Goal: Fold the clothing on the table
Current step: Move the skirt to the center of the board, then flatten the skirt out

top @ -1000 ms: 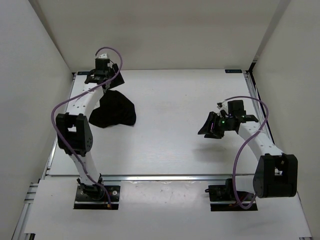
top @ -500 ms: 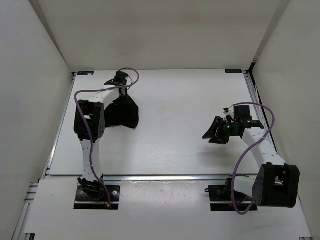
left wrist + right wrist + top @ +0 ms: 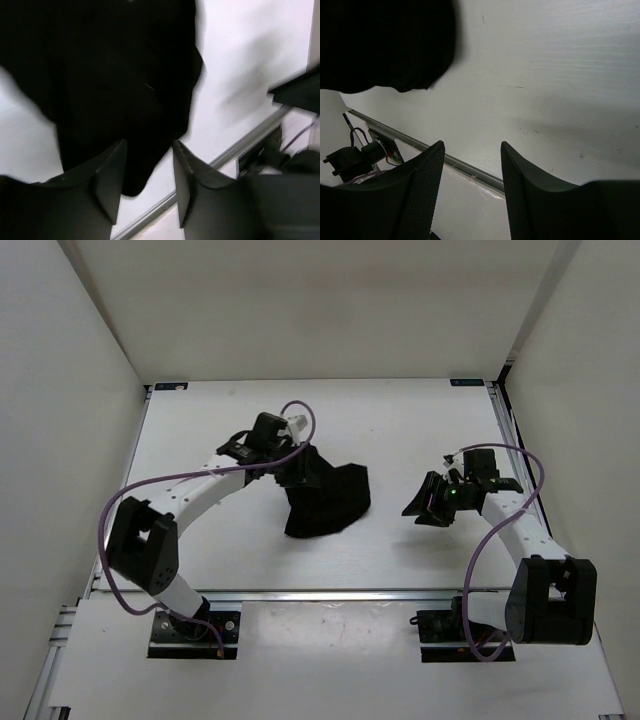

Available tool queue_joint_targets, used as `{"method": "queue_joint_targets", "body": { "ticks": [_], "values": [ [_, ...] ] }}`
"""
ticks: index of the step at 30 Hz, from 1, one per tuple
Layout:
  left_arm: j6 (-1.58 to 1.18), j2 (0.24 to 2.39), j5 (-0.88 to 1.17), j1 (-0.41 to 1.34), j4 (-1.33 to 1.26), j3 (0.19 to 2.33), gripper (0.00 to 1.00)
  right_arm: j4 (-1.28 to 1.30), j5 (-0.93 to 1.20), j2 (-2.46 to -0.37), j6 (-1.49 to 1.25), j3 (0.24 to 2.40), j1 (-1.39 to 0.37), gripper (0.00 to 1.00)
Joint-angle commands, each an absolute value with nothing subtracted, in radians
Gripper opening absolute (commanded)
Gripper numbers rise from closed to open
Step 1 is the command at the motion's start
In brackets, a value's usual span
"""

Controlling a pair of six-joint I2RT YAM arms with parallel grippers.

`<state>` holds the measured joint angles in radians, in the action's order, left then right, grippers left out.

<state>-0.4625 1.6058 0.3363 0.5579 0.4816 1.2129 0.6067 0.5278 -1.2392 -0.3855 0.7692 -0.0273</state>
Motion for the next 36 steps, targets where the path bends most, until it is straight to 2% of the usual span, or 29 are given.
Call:
{"method": "queue_joint_targets", "body": {
  "ticks": [1,4,9,14,22,24,25,27,33,36],
  "values": [
    [-0.566,1.525,0.394,0.422,0.44,1.147,0.56,0.572,0.548,-1.256,-0.387,0.811,-0.032,0.54],
    [-0.525,1.497,0.361,0.388,0.471,1.152,0.7,0.577,0.538,-1.282,-0.373,0.847,-0.048,0.54],
    [-0.537,1.52,0.364,0.39,0.44,1.137,0.7,0.575,0.512,-1.359,-0.36,0.935,-0.097,0.54],
    [-0.558,1.614,0.382,0.451,0.387,1.169,0.71,0.555,0.474,-1.526,-0.351,1.06,-0.19,0.54],
    [-0.471,1.782,0.209,0.549,0.451,1.36,0.69,0.589,0.422,-1.735,-0.345,1.321,-0.264,0.52],
    [-0.474,1.807,0.212,0.549,0.466,1.39,0.65,0.601,0.407,-1.735,-0.341,1.338,-0.279,0.52],
    [-0.471,1.81,0.213,0.546,0.475,1.396,0.52,0.604,0.405,-1.733,-0.341,1.339,-0.281,0.52],
    [-0.465,1.795,0.206,0.548,0.495,1.393,0.0,0.604,0.399,-1.73,-0.336,1.336,-0.281,0.52],
    [-0.465,1.805,0.259,0.566,0.537,1.474,0.0,0.617,0.428,-1.746,-0.33,1.324,-0.249,0.52],
    [-0.433,1.832,0.186,0.601,0.622,1.578,0.0,0.61,0.426,-1.736,-0.333,1.322,-0.248,0.52]
  ]
}}
